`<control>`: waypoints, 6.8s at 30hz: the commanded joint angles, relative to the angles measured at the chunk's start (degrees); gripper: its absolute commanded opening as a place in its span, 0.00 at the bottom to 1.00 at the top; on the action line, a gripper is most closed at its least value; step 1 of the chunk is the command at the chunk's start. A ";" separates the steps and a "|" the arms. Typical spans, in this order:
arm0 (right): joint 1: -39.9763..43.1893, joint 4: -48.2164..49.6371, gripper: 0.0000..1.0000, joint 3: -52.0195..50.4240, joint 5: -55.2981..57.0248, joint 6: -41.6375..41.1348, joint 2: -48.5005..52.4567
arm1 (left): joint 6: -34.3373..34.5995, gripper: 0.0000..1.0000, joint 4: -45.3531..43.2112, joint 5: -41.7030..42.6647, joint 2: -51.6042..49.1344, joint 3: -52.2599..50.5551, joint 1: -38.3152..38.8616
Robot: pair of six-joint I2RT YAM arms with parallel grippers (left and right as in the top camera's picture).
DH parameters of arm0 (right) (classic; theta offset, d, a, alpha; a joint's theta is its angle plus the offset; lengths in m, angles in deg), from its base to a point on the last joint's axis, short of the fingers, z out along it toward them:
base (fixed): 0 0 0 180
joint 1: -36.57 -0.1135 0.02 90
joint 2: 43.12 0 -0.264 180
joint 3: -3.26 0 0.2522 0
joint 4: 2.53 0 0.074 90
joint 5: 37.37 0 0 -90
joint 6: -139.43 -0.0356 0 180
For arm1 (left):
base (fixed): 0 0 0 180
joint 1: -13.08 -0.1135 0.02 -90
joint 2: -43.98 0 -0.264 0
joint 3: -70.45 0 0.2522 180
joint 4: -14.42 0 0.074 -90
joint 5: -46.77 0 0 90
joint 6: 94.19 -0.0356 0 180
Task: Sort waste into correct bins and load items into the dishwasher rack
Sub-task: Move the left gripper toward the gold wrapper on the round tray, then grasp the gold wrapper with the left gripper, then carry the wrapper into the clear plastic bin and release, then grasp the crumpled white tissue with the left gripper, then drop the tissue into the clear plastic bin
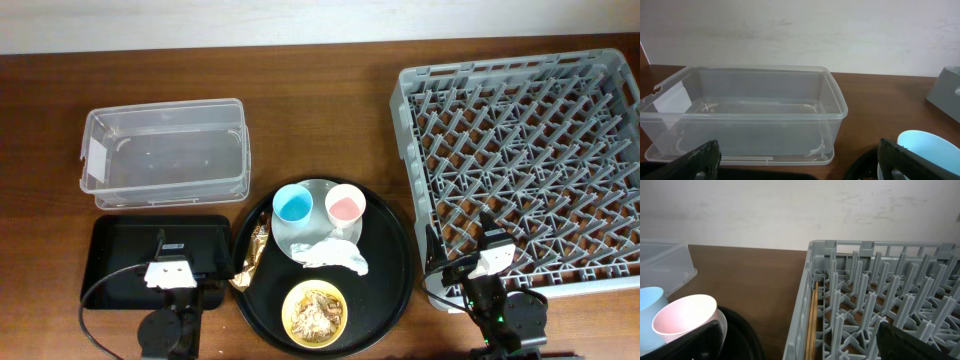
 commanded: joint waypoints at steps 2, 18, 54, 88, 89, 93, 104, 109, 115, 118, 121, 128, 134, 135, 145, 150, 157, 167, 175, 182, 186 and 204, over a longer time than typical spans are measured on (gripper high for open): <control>0.15 -0.26 0.99 -0.31 0.11 -0.46 -0.33 | -1.11 0.99 0.04 -0.83 -0.44 -0.28 0.24; 0.15 -0.26 0.99 -0.31 0.11 -0.46 -0.33 | -1.11 0.99 0.04 -0.83 -0.44 -0.28 0.24; 0.15 -0.26 0.99 -0.31 0.11 -0.46 -0.33 | -1.05 0.99 16.55 10.19 -8.02 23.37 0.24; 0.15 -0.26 0.99 -0.31 0.11 -0.46 -0.33 | 12.11 0.51 54.10 8.70 -70.42 51.98 19.52; 0.15 -0.26 0.99 -0.31 0.11 -0.48 -0.33 | 12.50 0.56 53.31 5.49 -70.42 50.86 19.61; 0.15 -0.24 0.99 -0.31 0.11 -0.46 -0.28 | 12.46 0.55 43.71 3.72 -70.53 44.85 19.63; 0.15 -0.26 0.99 -0.31 0.11 -0.46 -0.28 | 13.51 0.45 21.31 1.16 -75.10 32.17 19.63; 0.15 -0.26 0.99 -0.31 0.11 -0.46 -0.28 | 13.51 0.16 20.35 1.14 -77.66 32.17 19.63; 0.15 -0.26 0.99 -0.31 0.11 -0.46 -0.28 | 17.42 0.01 28.98 1.16 -75.45 38.56 19.63; 0.15 -0.26 0.99 -0.31 0.11 -0.46 -0.28 | 17.38 0.01 47.47 0.94 -72.22 59.30 19.56; 0.15 -0.26 0.99 -0.31 0.11 -0.46 -0.28 | 17.38 0.01 50.66 -6.64 -72.15 72.06 18.80; 0.15 -0.26 0.99 -0.31 0.11 -0.46 -0.28 | 22.49 0.01 38.60 -17.25 -83.08 73.29 4.07; 0.15 -0.26 0.99 -0.31 0.11 -0.48 -0.28 | 22.43 0.01 22.25 -17.07 -102.55 73.29 -2.49; 0.15 -0.26 0.99 -0.31 0.11 -0.46 -0.28 | 22.25 0.01 21.18 -17.05 -103.93 73.29 -3.06; 0.15 -0.26 0.99 -0.31 0.11 -0.46 -0.28 | 13.20 0.82 23.41 -10.01 -96.87 79.58 -4.79; 0.15 -0.26 0.99 -0.31 0.11 -0.46 -0.28 | 16.63 0.82 35.17 20.46 -81.07 79.95 -4.39; 0.15 -0.26 0.99 -0.31 0.11 -0.46 -0.28 | 16.72 0.72 59.60 20.02 -78.07 76.41 14.95; 0.15 -0.26 0.99 -0.31 0.11 -0.46 -0.28 | 31.12 0.81 41.94 -3.85 -78.07 52.39 42.60; 0.15 -0.26 0.99 -0.31 0.11 -0.46 -0.28 | 31.08 0.80 31.06 -4.26 -82.42 49.64 42.60; 0.15 -0.26 0.99 -0.31 0.11 -0.46 -0.28 | 29.33 0.76 26.38 -4.22 -88.67 49.64 42.64; 0.15 -0.26 0.99 -0.31 0.11 -0.46 -0.28 | 29.31 0.76 26.10 -3.80 -88.94 49.64 42.73; 0.15 -0.26 0.99 -0.31 0.11 -0.46 -0.28 | 27.76 0.00 26.93 0.31 -87.76 50.53 42.71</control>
